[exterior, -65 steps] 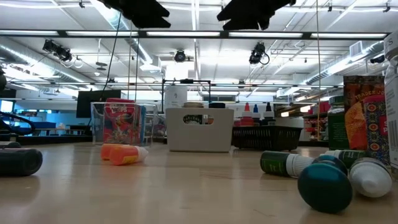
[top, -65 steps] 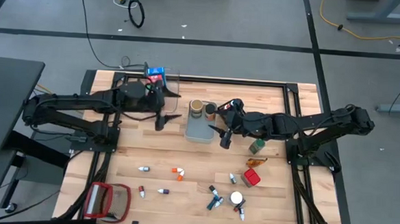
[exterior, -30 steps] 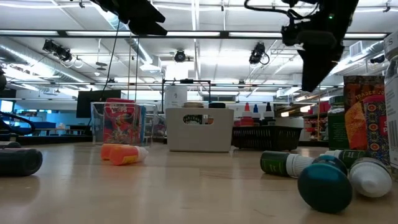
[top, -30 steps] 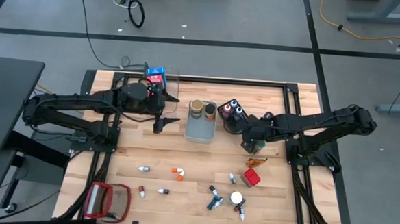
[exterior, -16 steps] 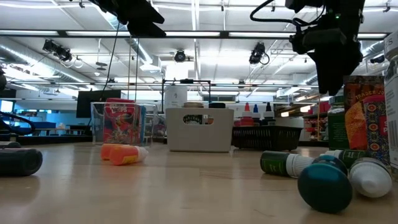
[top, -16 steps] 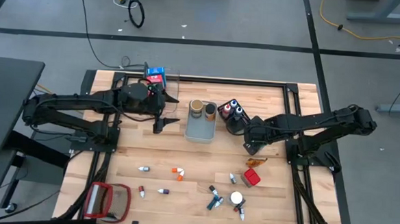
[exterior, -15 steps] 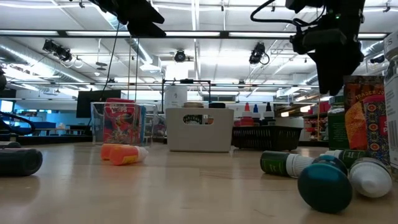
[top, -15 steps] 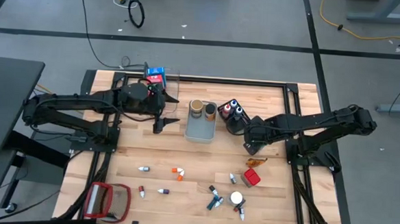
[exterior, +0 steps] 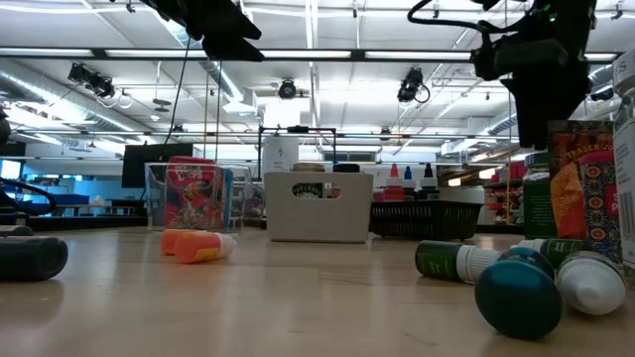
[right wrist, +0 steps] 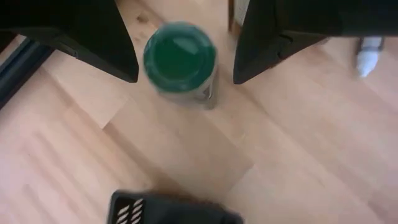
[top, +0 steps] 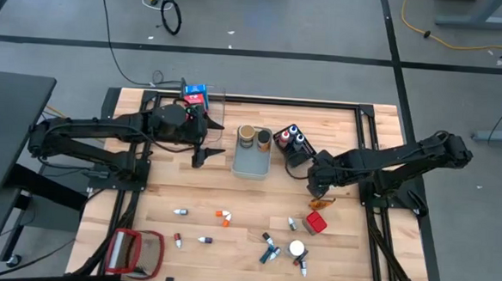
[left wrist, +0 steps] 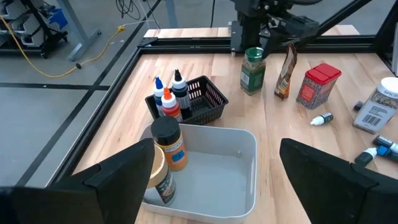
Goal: Pick & Place Kitchen Items
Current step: Put the green seasoning bottle into the gray bin
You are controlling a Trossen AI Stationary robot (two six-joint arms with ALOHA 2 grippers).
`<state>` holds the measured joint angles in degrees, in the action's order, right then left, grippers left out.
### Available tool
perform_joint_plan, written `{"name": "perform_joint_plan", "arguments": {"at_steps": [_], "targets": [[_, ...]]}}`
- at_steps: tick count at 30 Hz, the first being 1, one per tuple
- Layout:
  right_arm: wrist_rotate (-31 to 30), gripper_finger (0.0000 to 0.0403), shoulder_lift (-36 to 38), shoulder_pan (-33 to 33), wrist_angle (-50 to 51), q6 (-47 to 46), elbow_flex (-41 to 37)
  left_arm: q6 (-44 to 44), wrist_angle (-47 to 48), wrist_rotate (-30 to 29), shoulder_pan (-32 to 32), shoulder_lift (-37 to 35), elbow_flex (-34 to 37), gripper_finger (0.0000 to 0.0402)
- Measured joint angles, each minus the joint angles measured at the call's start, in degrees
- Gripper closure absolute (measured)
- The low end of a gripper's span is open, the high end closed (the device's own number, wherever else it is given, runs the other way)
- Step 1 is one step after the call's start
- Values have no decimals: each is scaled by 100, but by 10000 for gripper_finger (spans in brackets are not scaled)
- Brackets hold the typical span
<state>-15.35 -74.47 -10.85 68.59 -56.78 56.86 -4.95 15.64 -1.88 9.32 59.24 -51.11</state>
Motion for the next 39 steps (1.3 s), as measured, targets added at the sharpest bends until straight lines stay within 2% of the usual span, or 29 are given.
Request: {"name": "perform_joint_plan", "arguments": {"at_steps": [4, 14, 29, 34, 39], "targets": [[-164, 129, -143, -58, 91, -148, -2, 12, 3, 0, 0, 0, 0, 46], [-33, 129, -480, -180, 141, -275, -4, 68, 18, 1, 0, 0, 0, 46], [127, 130, -496, -182, 192, -620, -8, 69, 42, -1, 0, 0, 0, 46], [312, 150, -494, -182, -72, -625, -433, 69, 42, 1, 0, 0, 0, 46], [296, 186, -480, -182, -881, -529, -779, 68, 40, -1, 0, 0, 0, 46]]}}
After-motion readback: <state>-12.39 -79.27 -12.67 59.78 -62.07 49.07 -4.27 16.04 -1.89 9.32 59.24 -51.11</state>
